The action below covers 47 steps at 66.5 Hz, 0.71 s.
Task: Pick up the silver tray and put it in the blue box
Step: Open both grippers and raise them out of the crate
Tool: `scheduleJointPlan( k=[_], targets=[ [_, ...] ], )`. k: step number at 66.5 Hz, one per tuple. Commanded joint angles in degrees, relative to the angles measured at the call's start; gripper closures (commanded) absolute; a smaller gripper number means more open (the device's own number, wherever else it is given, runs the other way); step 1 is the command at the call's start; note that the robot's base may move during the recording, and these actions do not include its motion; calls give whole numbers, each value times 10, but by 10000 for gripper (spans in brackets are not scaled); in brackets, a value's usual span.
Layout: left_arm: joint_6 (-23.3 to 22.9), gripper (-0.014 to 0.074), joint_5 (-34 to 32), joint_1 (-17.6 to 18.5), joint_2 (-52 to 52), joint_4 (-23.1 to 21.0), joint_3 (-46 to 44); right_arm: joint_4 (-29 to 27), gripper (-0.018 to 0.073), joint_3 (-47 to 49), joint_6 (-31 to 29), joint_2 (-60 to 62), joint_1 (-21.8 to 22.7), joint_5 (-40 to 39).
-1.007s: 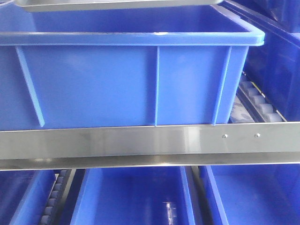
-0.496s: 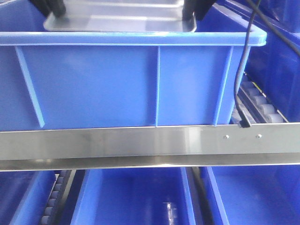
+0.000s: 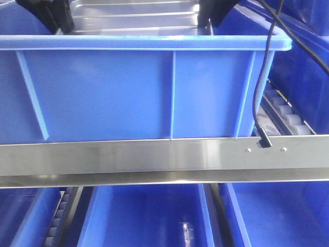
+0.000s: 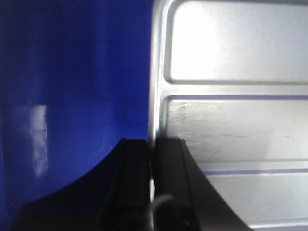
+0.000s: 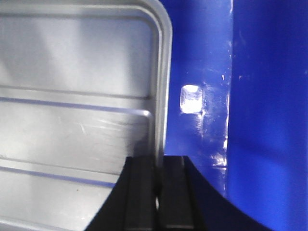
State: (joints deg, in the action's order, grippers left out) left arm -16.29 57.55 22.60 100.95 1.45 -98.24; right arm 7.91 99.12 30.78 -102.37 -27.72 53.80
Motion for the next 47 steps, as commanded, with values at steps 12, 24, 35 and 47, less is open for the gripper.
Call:
scheduleJointPlan(
  k=[12,24,35,47],
  targets=[
    [-1,611,-57,11,-29,-69,-24,-43,505,27,-9,31,-8,-85],
    [-1,611,-52,10,-29,-61,-24,-43,442,27,-9,31,-8,-79],
    [-1,610,-39,7,-29,-48,-24,-43,311,27,-9,31,-8,-79],
    [-1,610,-28,6,-29,-42,-24,-43,190,27,-9,31,-8,-79]
  ],
)
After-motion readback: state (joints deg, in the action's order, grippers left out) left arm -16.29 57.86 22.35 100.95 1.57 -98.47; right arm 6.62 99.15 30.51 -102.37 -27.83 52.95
